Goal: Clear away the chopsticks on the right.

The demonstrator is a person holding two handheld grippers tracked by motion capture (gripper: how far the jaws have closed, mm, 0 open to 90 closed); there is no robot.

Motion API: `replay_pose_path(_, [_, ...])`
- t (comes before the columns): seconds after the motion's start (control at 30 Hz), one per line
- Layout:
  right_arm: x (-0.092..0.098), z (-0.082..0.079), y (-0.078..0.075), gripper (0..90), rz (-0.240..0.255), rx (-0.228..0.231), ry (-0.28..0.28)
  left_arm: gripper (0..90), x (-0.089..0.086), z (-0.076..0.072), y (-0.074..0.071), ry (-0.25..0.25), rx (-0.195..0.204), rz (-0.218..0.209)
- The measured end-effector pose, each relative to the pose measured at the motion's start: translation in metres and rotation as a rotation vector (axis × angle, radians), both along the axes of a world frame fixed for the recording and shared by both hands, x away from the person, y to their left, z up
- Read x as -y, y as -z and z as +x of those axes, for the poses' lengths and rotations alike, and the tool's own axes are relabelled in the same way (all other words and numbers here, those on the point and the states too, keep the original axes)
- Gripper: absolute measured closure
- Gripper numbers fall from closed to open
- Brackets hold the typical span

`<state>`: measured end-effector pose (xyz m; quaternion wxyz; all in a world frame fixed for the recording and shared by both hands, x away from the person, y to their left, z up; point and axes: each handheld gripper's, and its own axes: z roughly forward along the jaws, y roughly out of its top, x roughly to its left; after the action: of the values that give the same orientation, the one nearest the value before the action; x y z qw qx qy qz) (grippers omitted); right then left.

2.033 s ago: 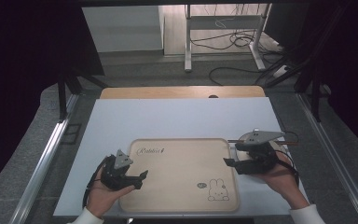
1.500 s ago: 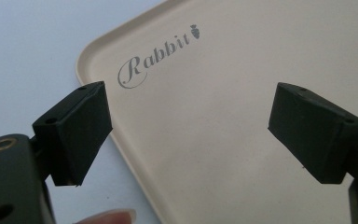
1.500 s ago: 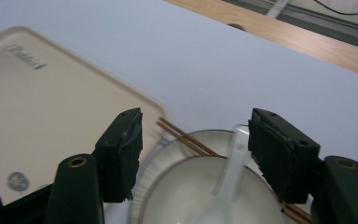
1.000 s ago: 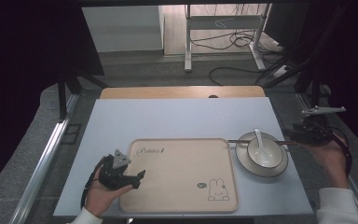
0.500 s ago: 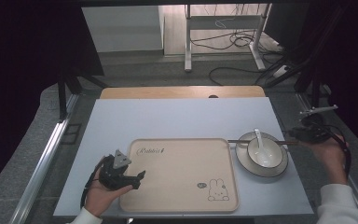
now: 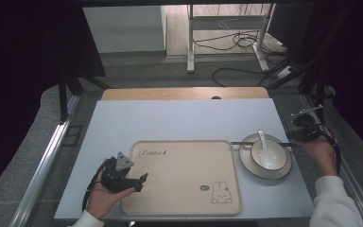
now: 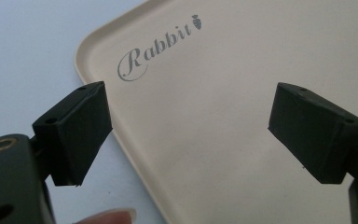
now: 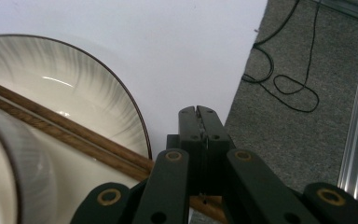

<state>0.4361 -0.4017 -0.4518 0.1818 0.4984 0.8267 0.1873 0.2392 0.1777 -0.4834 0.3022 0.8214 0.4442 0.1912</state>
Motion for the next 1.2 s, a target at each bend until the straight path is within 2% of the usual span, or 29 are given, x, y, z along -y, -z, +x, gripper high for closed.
replay_pose_path(0.2, [-0.004,0.002,0.009,89.1,-0.026,-0.029,-0.014,13.1,-0.001,0.000,0.000,-0.001,-0.002,0.002])
replay_pose_path(0.4, [-0.002,-0.003,0.009,89.2,-0.038,-0.045,-0.022,13.2,-0.001,-0.001,0.000,0.000,-0.004,0.001])
replay_pose_path(0.63, [0.000,-0.015,0.008,89.2,-0.065,-0.059,-0.022,13.2,-0.001,0.000,0.001,0.005,-0.008,0.006])
replay_pose_path(1.1, [0.009,-0.036,0.010,89.2,-0.069,-0.102,-0.001,13.2,-0.003,0.001,0.000,0.005,-0.009,0.006])
replay_pose_path(1.2, [0.011,-0.039,0.009,89.2,-0.066,-0.099,0.006,13.2,-0.003,0.001,0.000,0.005,-0.009,0.005])
